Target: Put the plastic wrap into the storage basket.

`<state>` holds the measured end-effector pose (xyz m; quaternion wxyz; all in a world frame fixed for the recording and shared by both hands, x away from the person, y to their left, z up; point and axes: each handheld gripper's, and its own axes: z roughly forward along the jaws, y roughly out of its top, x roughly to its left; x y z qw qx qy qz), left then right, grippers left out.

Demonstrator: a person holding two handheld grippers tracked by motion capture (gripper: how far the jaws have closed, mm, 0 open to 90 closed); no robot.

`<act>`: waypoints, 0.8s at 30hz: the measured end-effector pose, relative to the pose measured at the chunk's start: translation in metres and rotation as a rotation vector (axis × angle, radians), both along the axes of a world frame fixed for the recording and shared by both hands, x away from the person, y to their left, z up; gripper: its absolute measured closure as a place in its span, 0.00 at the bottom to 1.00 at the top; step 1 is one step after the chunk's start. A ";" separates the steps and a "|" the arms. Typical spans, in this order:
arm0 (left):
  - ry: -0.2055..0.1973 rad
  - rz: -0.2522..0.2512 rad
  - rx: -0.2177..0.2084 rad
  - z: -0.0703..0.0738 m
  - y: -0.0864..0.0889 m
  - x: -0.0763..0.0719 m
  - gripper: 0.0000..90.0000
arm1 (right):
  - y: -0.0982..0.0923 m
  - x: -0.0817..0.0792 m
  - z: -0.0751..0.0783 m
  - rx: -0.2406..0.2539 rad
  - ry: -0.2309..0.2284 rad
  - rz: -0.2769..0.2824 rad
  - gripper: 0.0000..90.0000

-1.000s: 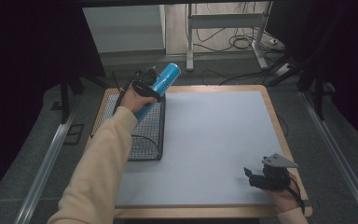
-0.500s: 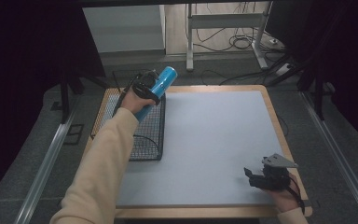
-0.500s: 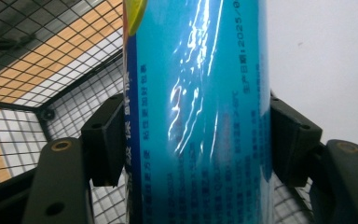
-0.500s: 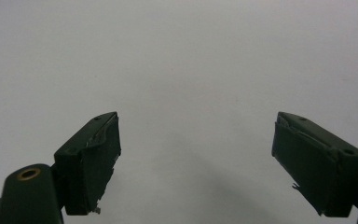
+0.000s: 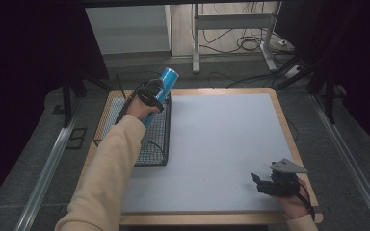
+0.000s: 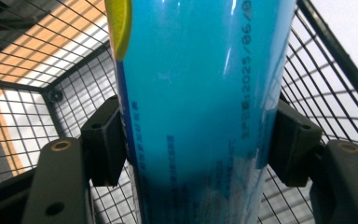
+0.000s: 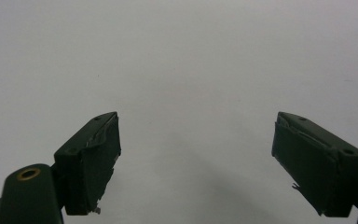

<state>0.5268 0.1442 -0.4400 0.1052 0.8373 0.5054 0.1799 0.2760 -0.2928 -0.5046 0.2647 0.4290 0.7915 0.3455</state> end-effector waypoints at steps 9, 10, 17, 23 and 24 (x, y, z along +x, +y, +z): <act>-0.030 -0.004 -0.011 0.002 0.001 -0.003 0.28 | 0.001 -0.001 0.000 -0.004 -0.002 0.005 0.18; -0.028 -0.003 -0.009 0.003 0.001 -0.004 0.25 | 0.001 -0.001 0.000 -0.003 -0.001 0.005 0.18; -0.096 0.012 -0.132 0.028 0.006 -0.023 0.17 | -0.001 0.000 0.000 -0.004 -0.001 0.003 0.18; -0.126 -0.050 -0.222 0.051 0.003 -0.048 0.15 | 0.000 -0.001 0.001 -0.006 -0.003 0.001 0.18; -0.127 -0.067 -0.233 0.054 0.003 -0.053 0.15 | 0.001 -0.001 0.001 -0.007 -0.003 0.001 0.18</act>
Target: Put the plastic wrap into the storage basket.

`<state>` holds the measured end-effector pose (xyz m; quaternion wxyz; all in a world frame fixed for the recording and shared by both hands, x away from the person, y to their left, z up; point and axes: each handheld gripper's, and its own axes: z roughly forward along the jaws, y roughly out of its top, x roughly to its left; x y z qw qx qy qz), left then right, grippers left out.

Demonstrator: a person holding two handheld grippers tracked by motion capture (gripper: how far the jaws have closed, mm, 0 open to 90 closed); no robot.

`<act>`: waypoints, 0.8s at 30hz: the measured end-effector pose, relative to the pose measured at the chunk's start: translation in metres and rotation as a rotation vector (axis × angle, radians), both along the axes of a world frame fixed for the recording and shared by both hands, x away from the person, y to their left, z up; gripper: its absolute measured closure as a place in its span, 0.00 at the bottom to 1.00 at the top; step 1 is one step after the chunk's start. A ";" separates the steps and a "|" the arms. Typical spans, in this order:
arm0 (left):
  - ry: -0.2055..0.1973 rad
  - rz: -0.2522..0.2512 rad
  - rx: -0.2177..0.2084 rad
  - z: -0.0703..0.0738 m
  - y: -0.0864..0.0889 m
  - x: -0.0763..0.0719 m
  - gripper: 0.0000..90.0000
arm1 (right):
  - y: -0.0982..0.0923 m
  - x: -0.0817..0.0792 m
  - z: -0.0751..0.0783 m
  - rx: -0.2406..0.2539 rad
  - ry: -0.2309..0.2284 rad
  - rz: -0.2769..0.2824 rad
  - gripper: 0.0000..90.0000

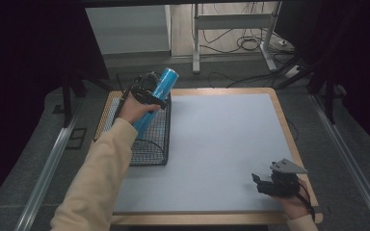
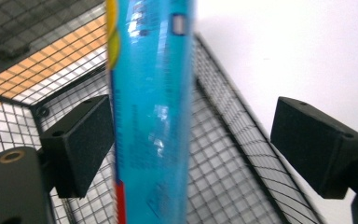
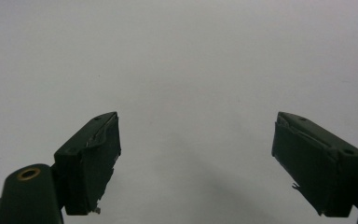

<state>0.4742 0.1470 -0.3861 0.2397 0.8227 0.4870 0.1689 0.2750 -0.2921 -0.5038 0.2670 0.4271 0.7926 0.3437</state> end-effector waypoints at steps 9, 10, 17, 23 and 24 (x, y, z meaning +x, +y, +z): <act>-0.055 -0.136 -0.082 0.017 -0.018 -0.050 0.17 | 0.001 -0.001 0.001 -0.001 -0.005 0.001 0.18; -0.063 -0.153 -0.090 0.018 -0.021 -0.056 0.17 | 0.001 -0.001 0.001 -0.001 -0.006 0.001 0.18; -0.106 -0.275 -0.133 0.011 -0.047 -0.105 0.17 | 0.002 -0.002 0.001 -0.004 -0.006 0.001 0.18; -0.129 -0.363 -0.180 -0.007 -0.064 -0.141 0.18 | 0.003 -0.003 0.002 -0.006 -0.011 0.003 0.18; -0.125 -0.372 -0.185 -0.011 -0.066 -0.146 0.18 | 0.003 -0.003 0.002 -0.004 -0.008 0.003 0.18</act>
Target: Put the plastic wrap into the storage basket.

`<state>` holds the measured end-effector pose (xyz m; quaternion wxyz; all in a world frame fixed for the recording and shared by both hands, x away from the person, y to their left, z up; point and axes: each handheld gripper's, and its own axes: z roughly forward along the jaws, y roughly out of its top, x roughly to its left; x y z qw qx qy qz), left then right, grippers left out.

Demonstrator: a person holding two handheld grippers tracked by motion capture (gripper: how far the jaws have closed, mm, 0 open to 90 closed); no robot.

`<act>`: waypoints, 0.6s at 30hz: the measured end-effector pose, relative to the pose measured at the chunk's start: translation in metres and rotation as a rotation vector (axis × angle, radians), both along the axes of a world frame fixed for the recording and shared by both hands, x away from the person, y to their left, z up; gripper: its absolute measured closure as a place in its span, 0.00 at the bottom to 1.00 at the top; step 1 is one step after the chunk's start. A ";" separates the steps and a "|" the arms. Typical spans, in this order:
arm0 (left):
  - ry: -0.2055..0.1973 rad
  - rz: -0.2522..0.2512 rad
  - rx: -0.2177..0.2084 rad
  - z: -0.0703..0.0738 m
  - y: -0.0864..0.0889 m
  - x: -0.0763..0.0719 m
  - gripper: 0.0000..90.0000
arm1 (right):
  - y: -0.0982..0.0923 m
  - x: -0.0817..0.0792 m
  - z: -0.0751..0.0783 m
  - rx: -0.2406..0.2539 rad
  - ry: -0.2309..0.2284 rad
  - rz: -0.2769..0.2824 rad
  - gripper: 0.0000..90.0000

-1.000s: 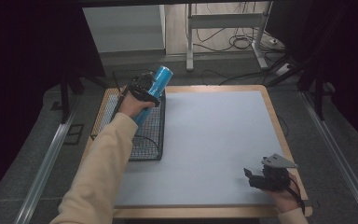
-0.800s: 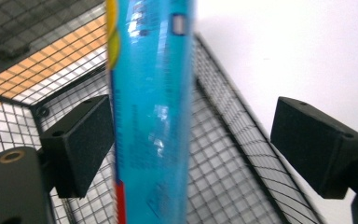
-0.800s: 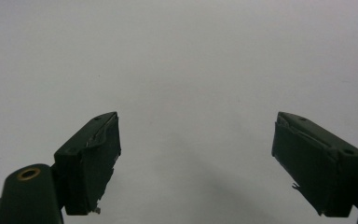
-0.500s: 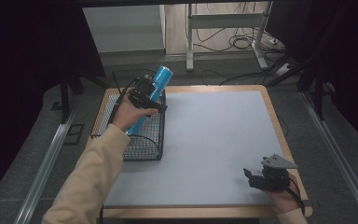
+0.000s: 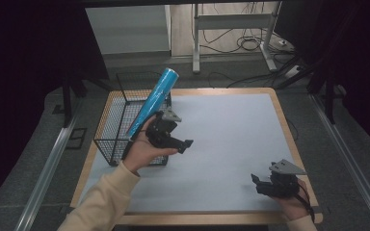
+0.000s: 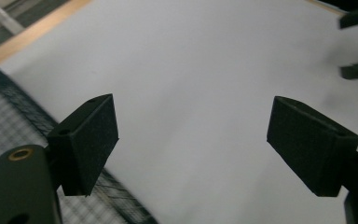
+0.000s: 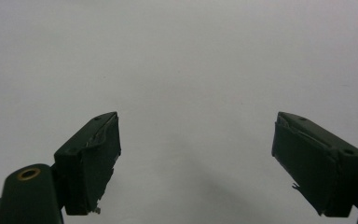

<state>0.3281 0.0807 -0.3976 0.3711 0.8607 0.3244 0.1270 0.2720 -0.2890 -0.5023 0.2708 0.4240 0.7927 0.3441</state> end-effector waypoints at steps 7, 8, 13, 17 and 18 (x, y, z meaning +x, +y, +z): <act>0.008 -0.050 -0.010 -0.040 -0.006 -0.035 0.18 | 0.001 0.000 0.000 -0.005 -0.004 0.004 0.18; 0.010 -0.048 -0.012 -0.046 -0.006 -0.039 0.18 | 0.002 0.000 0.000 -0.003 -0.005 0.005 0.18; 0.010 -0.011 -0.005 -0.073 0.000 -0.056 0.19 | 0.003 0.000 -0.001 -0.001 -0.010 0.014 0.18; 0.033 0.003 0.011 -0.093 0.005 -0.067 0.19 | 0.003 -0.001 0.000 -0.003 -0.018 0.028 0.18; 0.031 0.000 0.032 -0.096 0.005 -0.068 0.19 | 0.004 0.000 -0.001 -0.004 -0.018 0.031 0.18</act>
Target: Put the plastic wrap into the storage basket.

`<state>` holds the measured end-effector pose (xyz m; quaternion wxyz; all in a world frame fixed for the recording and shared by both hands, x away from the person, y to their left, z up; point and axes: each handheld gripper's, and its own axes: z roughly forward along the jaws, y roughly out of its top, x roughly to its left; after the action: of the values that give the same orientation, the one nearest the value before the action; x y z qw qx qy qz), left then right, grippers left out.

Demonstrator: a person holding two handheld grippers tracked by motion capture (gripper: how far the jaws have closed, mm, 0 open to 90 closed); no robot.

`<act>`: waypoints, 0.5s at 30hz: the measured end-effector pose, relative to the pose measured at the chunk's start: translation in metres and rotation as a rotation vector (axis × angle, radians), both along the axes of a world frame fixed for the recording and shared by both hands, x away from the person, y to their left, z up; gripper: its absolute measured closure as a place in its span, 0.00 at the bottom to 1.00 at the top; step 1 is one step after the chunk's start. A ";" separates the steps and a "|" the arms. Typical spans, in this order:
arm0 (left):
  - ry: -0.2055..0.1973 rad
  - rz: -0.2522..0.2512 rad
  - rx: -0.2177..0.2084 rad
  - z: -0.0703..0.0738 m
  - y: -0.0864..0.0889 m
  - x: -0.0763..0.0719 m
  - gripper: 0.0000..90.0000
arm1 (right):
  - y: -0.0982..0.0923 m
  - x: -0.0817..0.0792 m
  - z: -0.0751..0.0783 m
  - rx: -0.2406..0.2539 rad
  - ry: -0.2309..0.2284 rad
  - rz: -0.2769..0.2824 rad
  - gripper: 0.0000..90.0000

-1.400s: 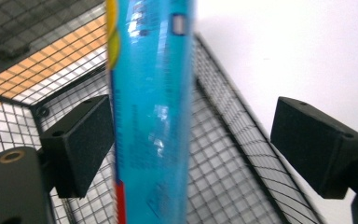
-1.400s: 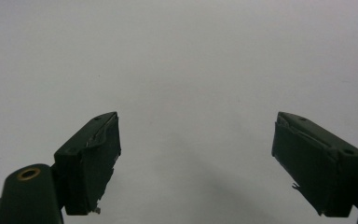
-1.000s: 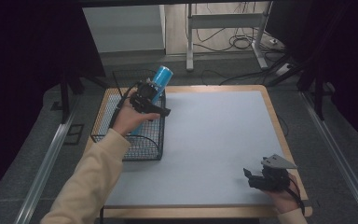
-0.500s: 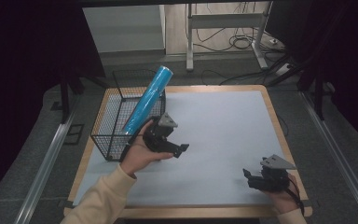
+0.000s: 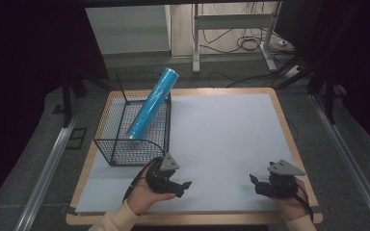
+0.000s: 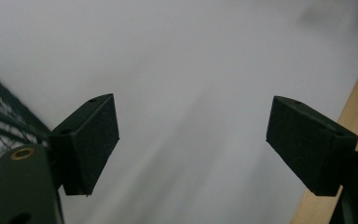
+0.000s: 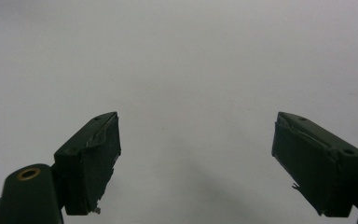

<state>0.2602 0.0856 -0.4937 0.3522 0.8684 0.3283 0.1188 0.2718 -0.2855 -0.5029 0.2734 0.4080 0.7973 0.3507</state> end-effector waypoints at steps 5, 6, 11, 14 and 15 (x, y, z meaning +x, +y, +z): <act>0.001 0.013 0.000 -0.003 0.005 0.001 0.18 | 0.002 0.001 -0.001 0.002 0.003 0.004 0.18; -0.003 0.016 -0.002 -0.003 0.005 0.001 0.18 | 0.002 0.001 -0.001 0.003 0.003 0.005 0.18; 0.004 0.019 -0.002 -0.006 0.006 0.003 0.18 | 0.004 0.002 -0.001 0.004 0.001 0.008 0.17; 0.020 0.021 -0.016 -0.007 0.008 0.004 0.18 | 0.004 0.003 -0.001 0.019 0.003 0.017 0.17; 0.020 0.025 -0.018 -0.007 0.008 0.004 0.18 | 0.005 0.003 0.000 0.033 0.004 0.019 0.17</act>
<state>0.2644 0.0938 -0.5009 0.3552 0.8621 0.3438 0.1116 0.2750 -0.2808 -0.5025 0.2616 0.4056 0.7959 0.3655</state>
